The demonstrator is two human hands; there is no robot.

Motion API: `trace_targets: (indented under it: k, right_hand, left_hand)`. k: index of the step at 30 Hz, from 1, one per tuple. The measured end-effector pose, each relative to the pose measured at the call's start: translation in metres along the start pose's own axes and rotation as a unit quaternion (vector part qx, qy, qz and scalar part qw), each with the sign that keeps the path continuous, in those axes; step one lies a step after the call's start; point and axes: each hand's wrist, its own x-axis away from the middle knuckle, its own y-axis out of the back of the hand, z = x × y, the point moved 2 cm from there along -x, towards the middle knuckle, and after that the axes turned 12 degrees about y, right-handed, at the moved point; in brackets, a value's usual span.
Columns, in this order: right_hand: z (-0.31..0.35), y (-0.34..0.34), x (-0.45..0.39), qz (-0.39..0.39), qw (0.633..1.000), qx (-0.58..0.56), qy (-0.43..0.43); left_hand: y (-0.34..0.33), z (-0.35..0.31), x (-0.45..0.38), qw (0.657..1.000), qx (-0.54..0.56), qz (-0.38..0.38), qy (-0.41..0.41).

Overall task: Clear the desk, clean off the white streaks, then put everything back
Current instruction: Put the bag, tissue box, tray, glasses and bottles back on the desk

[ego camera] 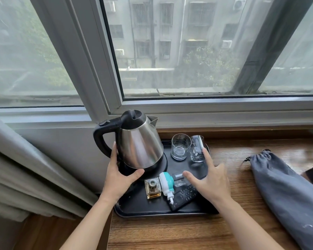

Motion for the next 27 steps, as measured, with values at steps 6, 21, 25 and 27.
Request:
trace_targets:
  k: [6, 21, 25, 27]
  right_hand:
    - [-0.004, 0.0, -0.001, 0.015, 1.0, 0.008, -0.002]
    - [0.013, 0.047, 0.059, -0.004, 0.998, 0.061, 0.022]
    - [-0.011, 0.061, 0.106, -0.007, 0.998, 0.032, -0.046]
    - [-0.029, 0.071, 0.131, -0.024, 0.996, 0.03, -0.08]
  left_hand:
    - [0.001, 0.001, 0.0, 0.999, -0.044, 0.018, 0.02]
    - [-0.016, -0.06, 0.084, 0.955, -0.28, 0.021, -0.092]
    - [-0.069, -0.069, 0.1, 0.943, -0.286, 0.119, -0.125]
    - [-0.094, -0.072, 0.111, 0.932, -0.291, 0.163, -0.141]
